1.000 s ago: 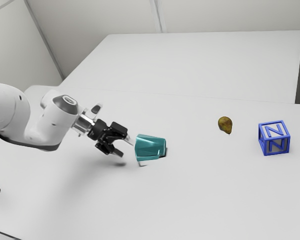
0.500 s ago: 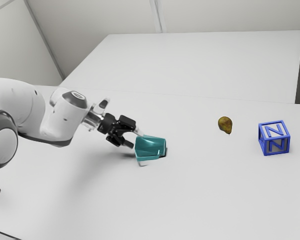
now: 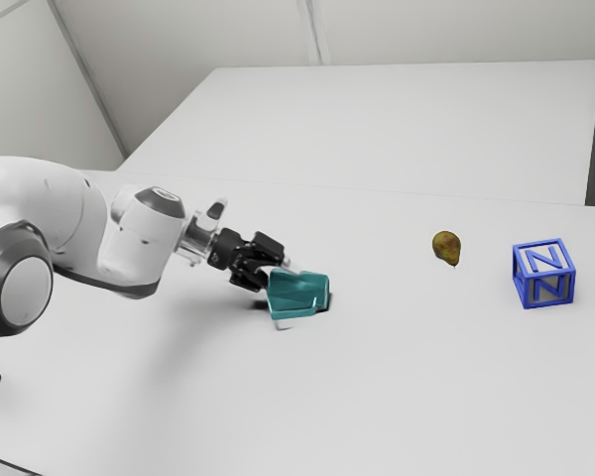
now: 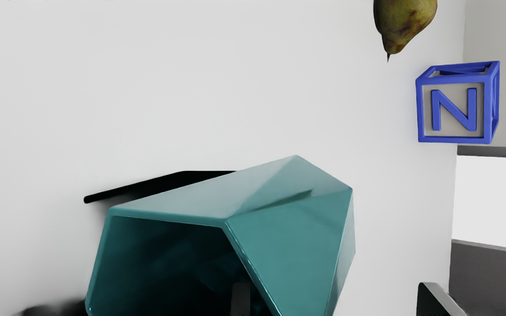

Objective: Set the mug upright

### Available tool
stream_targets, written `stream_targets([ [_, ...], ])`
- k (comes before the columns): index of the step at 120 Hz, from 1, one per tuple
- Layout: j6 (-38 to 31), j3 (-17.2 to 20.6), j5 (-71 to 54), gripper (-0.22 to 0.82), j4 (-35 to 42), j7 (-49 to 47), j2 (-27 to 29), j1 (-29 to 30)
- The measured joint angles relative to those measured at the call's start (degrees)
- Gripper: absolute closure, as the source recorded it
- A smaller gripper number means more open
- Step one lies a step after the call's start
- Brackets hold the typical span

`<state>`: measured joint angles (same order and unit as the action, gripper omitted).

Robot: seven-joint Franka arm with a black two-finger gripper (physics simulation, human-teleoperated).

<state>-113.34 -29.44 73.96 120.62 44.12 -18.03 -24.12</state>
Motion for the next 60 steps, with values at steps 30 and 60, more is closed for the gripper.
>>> stream_targets([
  [30, 0.1, 0.0, 0.9, 0.64, -0.3, 0.5, 0.0, -0.2],
  [60, 0.0, 0.0, 1.6, 0.75, -0.5, 0.8, 0.2, -1.0],
])
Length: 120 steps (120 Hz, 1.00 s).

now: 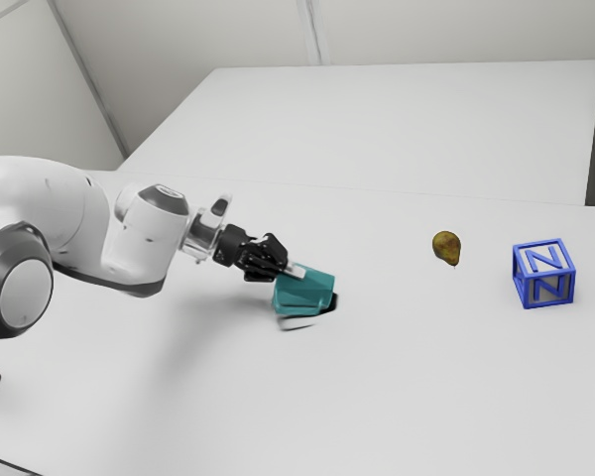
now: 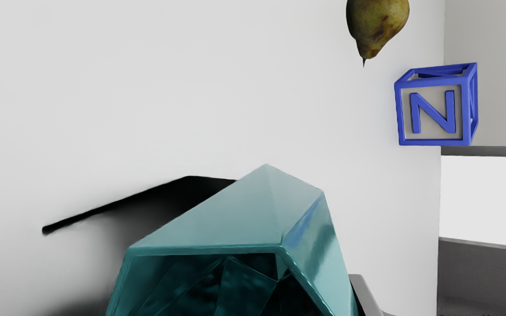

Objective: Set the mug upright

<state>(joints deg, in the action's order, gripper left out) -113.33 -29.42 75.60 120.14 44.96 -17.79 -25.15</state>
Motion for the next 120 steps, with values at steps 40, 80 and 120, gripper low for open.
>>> stream_targets([
  [40, -0.5, 0.0, -2.1, 0.77, -1.2, -0.2, 1.9, -0.1],
  [80, -10.8, 0.1, -21.9, 0.77, -2.3, -2.2, 7.6, -3.0],
  [120, -18.7, 0.1, -54.4, 0.77, 0.6, -13.3, 12.3, -3.3],
])
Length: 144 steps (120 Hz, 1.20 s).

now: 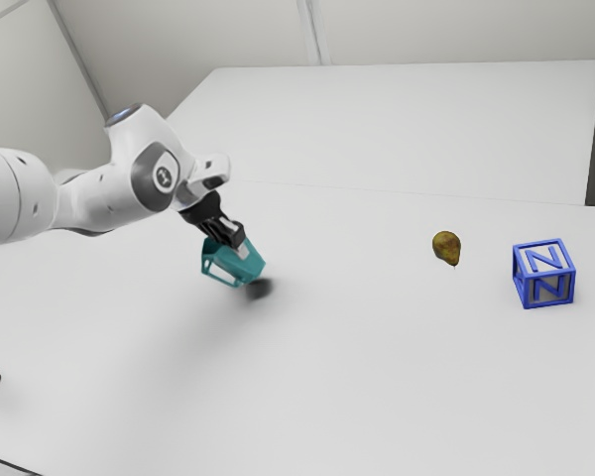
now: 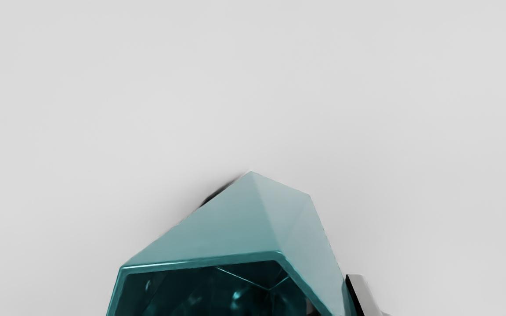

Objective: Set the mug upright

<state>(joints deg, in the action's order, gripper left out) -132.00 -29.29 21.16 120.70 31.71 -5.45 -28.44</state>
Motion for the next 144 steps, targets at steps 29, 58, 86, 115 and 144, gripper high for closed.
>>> stream_targets([
  [29, -0.9, -0.1, -8.0, 0.77, 1.3, -8.7, 0.6, -0.8],
  [58, 0.5, -0.1, -12.5, 0.78, 1.6, -15.6, 0.7, -0.9],
  [86, 3.4, -0.1, -18.8, 0.78, 1.3, -20.8, 0.5, -1.8],
  [115, 4.5, -0.1, -23.9, 0.78, 0.9, -24.4, 0.1, -2.5],
  [144, 4.7, -0.1, -25.4, 0.78, 0.5, -26.8, -2.1, -2.5],
])
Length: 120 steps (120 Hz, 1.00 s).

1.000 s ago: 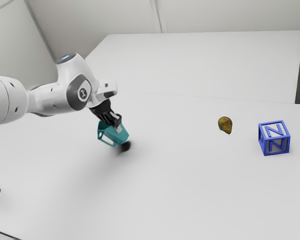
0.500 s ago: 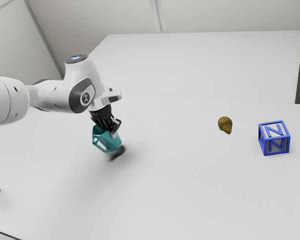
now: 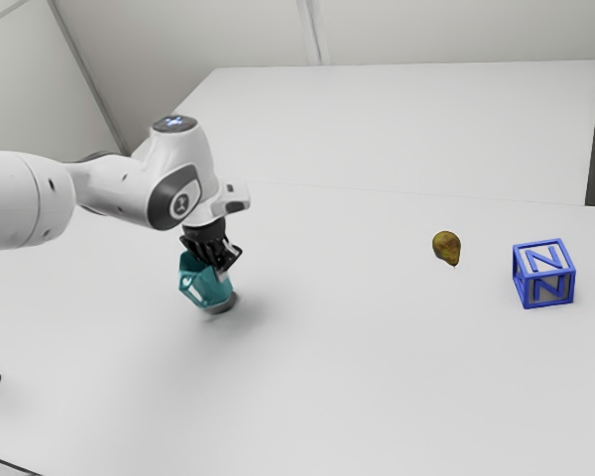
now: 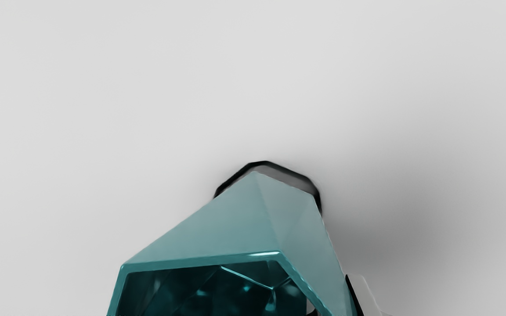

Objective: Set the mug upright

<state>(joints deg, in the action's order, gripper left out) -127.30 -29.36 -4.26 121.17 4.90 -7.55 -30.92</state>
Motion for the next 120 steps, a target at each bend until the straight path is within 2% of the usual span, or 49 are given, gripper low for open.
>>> stream_targets([
  [45, -1.3, 0.0, 2.3, 0.77, 0.2, -2.8, -2.0, 0.7],
  [49, -1.3, 0.0, 2.5, 0.73, 0.2, -2.8, -2.0, 0.7],
  [68, -1.4, 0.0, 3.1, 0.39, 0.2, -3.0, -2.0, 0.7],
  [80, -1.5, 0.0, 2.9, 0.24, -0.3, -3.0, -2.0, 0.7],
  [97, -1.2, 0.0, 2.7, 0.12, -1.4, -2.7, -1.3, 0.7],
  [120, 1.0, -0.2, 2.9, 0.05, -4.3, -1.9, 0.9, 0.9],
])
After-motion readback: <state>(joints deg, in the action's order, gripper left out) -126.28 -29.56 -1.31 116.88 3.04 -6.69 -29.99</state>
